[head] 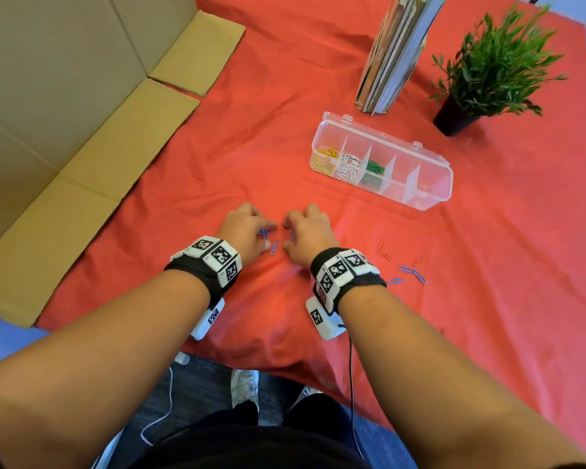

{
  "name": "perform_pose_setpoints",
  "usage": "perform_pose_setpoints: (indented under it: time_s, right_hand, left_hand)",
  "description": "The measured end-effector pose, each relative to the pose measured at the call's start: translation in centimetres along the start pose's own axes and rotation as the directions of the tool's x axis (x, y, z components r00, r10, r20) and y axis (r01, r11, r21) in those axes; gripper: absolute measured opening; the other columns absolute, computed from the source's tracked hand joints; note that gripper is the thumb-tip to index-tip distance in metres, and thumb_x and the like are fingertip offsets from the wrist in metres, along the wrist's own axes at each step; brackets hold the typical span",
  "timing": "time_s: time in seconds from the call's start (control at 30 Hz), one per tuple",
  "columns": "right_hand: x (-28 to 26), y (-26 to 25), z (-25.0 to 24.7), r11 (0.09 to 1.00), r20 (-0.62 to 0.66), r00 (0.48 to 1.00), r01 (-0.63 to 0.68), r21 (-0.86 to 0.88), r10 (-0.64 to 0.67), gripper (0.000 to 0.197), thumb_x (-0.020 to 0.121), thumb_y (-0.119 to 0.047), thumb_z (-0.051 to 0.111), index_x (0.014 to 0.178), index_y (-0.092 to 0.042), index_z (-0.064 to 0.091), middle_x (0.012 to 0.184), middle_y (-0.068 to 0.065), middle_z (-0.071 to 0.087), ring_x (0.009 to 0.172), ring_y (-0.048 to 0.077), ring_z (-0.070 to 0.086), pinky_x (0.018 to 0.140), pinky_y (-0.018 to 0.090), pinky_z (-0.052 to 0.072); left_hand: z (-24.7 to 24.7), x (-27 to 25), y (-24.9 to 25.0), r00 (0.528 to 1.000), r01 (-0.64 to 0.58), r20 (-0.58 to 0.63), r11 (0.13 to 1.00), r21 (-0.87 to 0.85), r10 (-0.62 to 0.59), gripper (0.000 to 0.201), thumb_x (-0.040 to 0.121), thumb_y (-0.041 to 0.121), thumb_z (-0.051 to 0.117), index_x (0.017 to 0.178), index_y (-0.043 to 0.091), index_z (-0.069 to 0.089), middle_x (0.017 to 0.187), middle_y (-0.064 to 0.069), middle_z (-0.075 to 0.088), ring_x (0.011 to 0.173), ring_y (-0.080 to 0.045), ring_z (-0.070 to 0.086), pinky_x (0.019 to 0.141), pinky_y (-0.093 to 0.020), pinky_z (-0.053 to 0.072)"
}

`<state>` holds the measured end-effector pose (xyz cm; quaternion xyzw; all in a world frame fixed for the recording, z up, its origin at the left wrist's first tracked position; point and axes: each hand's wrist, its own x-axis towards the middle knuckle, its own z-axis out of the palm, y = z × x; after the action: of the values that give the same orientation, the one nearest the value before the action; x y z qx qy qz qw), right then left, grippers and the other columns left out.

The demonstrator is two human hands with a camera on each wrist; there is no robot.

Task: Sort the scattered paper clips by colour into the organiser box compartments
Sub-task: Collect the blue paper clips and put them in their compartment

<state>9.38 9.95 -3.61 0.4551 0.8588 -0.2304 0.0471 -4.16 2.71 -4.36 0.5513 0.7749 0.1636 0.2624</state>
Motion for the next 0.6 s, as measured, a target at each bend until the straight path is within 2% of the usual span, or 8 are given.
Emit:
perform_pose_setpoints:
  time_s: [0.1,0.2,0.33,0.4,0.47,0.5,0.53,0.6]
  right_hand:
    - [-0.8,-0.1,0.2,0.997,-0.058,0.997,0.055,-0.048,-0.058,0.024,0.083,-0.007,0.05,0.106,-0.01,0.056,0.111,0.015,0.046,0.104,0.034,0.048,0.084,0.039,0.046]
    - [-1.3,0.3,0.2,0.997,-0.058,0.997,0.047,-0.067,-0.051,0.031,0.081,0.003,0.039,0.106,-0.006,0.053,0.109,0.018,0.049,0.102,0.035,0.052,0.081,0.039,0.046]
    - [-1.2,1.5,-0.5,0.953,0.015,0.988,-0.153,0.26,0.154,0.026,0.081,-0.002,0.045,0.1,-0.01,0.06,0.1,0.01,0.063,0.094,0.028,0.059,0.082,0.03,0.046]
    - [-1.7,2.4,-1.4,0.736,0.12,0.954,-0.289,0.612,0.275,0.02,0.084,-0.001,0.044,0.084,-0.015,0.059,0.077,0.002,0.058,0.073,0.022,0.058,0.061,0.024,0.048]
    - [-3.1,3.4,-2.8,0.311,0.256,0.909,-0.36,0.88,0.328,0.026,0.087,0.003,0.038,0.076,-0.014,0.054,0.067,0.003,0.049,0.054,0.013,0.056,0.044,0.017,0.045]
    - [-4.0,4.0,-3.6,0.138,0.295,0.899,-0.354,0.925,0.324,0.027,0.088,0.003,0.035,0.074,-0.011,0.054,0.066,0.004,0.048,0.049,0.011,0.055,0.042,0.016,0.045]
    - [-4.9,4.7,-4.1,0.045,0.312,0.896,-0.343,0.938,0.317,0.027,0.089,0.002,0.035,0.073,-0.009,0.055,0.067,0.005,0.049,0.047,0.009,0.054,0.042,0.017,0.045]
    - [-6.3,6.0,-4.3,0.103,0.294,0.897,-0.344,0.933,0.329,0.025,0.089,-0.001,0.04,0.073,-0.011,0.056,0.069,0.004,0.051,0.05,0.009,0.05,0.042,0.017,0.043]
  left_hand:
    - [-0.2,0.0,0.1,1.0,-0.005,-0.003,0.999,0.035,0.005,0.034,0.072,0.015,0.072,0.106,0.018,0.07,0.101,-0.013,0.056,0.097,-0.03,0.058,0.089,-0.032,0.044]
    - [-0.2,0.1,0.2,0.999,-0.022,-0.021,0.997,0.069,0.024,0.022,0.074,0.009,0.065,0.094,0.012,0.07,0.092,-0.015,0.06,0.089,-0.032,0.06,0.079,-0.033,0.044]
    - [-0.4,0.1,0.2,1.0,-0.02,-0.008,0.999,0.045,0.021,0.021,0.078,0.007,0.057,0.096,0.012,0.067,0.095,-0.014,0.065,0.093,-0.031,0.061,0.081,-0.032,0.042]
    - [-0.7,0.1,0.6,1.0,0.018,0.015,0.998,-0.052,-0.017,0.02,0.083,0.007,0.055,0.098,0.01,0.067,0.095,-0.014,0.067,0.09,-0.029,0.061,0.082,-0.03,0.043]
    - [-1.1,0.0,1.3,0.989,0.146,0.068,0.941,-0.305,-0.131,0.015,0.086,0.005,0.05,0.089,0.013,0.063,0.084,-0.012,0.064,0.072,-0.025,0.058,0.076,-0.031,0.048]
    - [-1.5,-0.1,1.9,0.97,0.245,0.131,0.84,-0.485,-0.207,0.019,0.088,0.003,0.046,0.081,0.016,0.059,0.076,-0.009,0.059,0.065,-0.021,0.054,0.069,-0.03,0.051]
    - [-1.7,-0.1,2.5,0.942,0.334,0.203,0.696,-0.635,-0.266,0.024,0.089,0.001,0.041,0.075,0.018,0.053,0.071,-0.006,0.052,0.06,-0.017,0.05,0.06,-0.026,0.051]
    - [-2.1,-0.5,3.7,0.889,0.444,0.321,0.442,-0.779,-0.327,0.026,0.089,0.002,0.037,0.07,0.015,0.048,0.067,-0.004,0.046,0.055,-0.013,0.048,0.046,-0.019,0.048]
